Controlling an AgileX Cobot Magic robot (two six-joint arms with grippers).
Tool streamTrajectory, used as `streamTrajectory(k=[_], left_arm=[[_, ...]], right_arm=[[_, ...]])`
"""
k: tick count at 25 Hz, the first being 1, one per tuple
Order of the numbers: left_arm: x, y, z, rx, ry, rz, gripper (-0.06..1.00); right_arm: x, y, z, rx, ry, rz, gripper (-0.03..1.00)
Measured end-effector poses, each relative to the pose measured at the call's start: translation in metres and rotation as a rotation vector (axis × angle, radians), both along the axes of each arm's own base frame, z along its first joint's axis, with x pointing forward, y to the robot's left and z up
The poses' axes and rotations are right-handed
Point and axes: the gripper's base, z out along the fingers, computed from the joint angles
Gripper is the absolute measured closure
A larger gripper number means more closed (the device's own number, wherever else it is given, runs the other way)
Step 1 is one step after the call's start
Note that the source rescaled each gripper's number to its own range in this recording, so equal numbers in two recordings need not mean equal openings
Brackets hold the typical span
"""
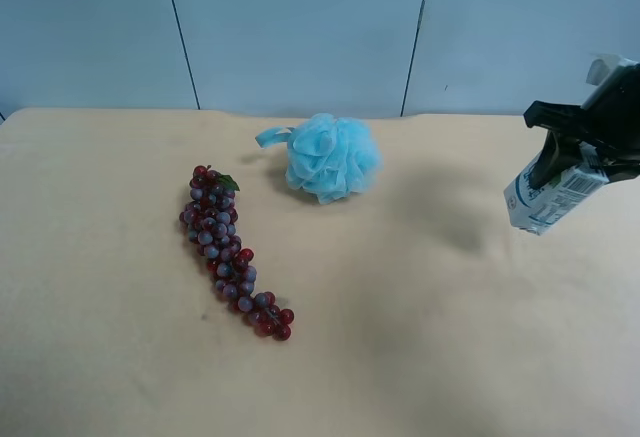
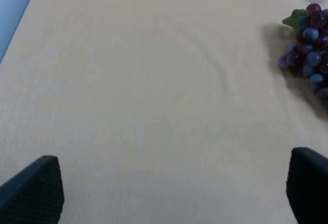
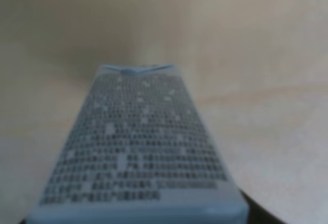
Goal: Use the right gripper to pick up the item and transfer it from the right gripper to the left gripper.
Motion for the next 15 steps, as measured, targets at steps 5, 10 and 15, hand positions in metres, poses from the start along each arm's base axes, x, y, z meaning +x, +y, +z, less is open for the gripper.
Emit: streamTrajectory(k=[5, 10, 15], left_arm=[[0.0, 0.0, 0.0, 0.0, 0.0, 0.0, 0.05], [0.0, 0.0, 0.0, 0.0, 0.0, 0.0, 0.05], [0.0, 0.0, 0.0, 0.0, 0.0, 0.0, 0.05]], right_arm=[[0.001, 0.008, 0.006, 0.091, -0.014, 0.03, 0.97], [0.003, 0.019, 0.011, 0.219, -0.05, 0.07, 0.97], [0.006, 0.03, 0.018, 0.346, -0.113, 0.114, 0.97]])
